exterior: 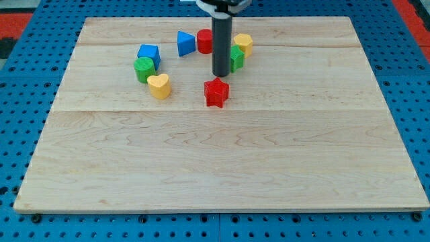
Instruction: Move the yellow heart into the green star
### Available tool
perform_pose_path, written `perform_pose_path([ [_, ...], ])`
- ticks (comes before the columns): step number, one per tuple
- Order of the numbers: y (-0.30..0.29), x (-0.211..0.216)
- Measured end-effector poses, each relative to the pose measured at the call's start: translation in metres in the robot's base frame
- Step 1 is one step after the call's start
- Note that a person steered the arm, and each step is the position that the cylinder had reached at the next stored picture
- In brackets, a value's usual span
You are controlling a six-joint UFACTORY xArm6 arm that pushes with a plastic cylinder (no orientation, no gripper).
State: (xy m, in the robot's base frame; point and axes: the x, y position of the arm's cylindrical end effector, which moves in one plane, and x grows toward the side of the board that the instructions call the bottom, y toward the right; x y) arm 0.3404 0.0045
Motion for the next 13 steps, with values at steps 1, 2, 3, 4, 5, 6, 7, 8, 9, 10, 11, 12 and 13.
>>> perform_pose_path([
  [1, 0.018, -0.036],
  [2, 0.049, -0.044],
  [3, 0.028, -0.022],
  [4, -0.034, 0.013],
  [5, -0.071, 0.086],
  [6, -0.099, 0.115],
  [7, -0.118, 0.069],
  [8, -0.116, 0.048],
  [9, -0.128, 0.043],
  [10, -0.094, 0.024],
  [11, -0.022, 0.001],
  [12, -0.019, -0.005],
  [13, -0.057, 0.004],
])
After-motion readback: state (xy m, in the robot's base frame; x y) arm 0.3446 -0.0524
